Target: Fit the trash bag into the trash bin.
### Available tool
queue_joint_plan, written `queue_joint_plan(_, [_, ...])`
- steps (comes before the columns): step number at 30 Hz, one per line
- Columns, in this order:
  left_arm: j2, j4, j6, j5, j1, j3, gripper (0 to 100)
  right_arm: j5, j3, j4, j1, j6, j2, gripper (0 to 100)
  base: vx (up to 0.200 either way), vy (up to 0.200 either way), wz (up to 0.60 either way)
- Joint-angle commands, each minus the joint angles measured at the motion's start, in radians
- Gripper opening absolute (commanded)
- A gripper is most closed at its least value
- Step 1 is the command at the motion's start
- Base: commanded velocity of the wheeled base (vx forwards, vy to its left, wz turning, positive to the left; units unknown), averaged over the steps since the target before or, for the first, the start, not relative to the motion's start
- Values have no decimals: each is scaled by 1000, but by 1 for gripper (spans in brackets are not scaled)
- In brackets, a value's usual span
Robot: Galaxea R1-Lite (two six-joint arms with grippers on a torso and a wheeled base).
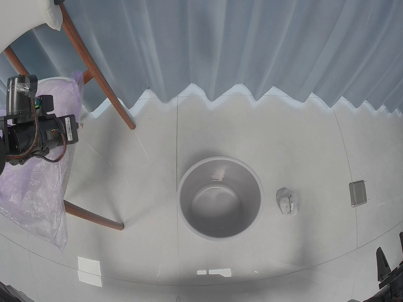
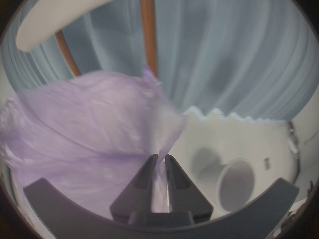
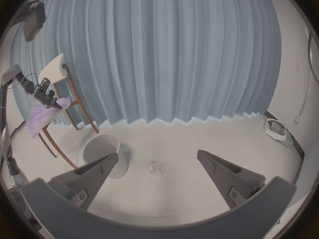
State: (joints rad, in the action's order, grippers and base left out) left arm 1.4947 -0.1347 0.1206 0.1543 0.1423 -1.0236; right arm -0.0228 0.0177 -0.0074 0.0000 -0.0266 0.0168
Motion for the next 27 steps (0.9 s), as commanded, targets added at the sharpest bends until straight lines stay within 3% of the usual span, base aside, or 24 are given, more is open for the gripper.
queue_joint_plan(1, [-44,-2,85,-82,-9,0,0,0,-18,0,0,-1,-17,100,0,0,0])
queue_joint_plan(5, [-70,-17,209,-139,-17,-1,0,0,-18,0,0,-1,-17,100,0,0,0])
queue_joint_plan(6, [-85,-20,295,-159,-17,0,0,0,-18,0,0,-1,-17,100,0,0,0])
queue_joint_plan(10, [-103,-20,376,-182,-36,4,0,0,-18,0,0,-3,-17,100,0,0,0])
queue_joint_plan(15, [-156,-22,491,-265,-55,4,0,0,-18,0,0,-3,-15,100,0,0,0])
queue_joint_plan(21, [-212,-16,562,-326,-55,19,0,0,-18,0,0,-4,-15,100,0,0,0])
queue_joint_plan(27, [-234,-20,585,-326,-36,62,0,0,-18,0,0,-6,-15,100,0,0,0])
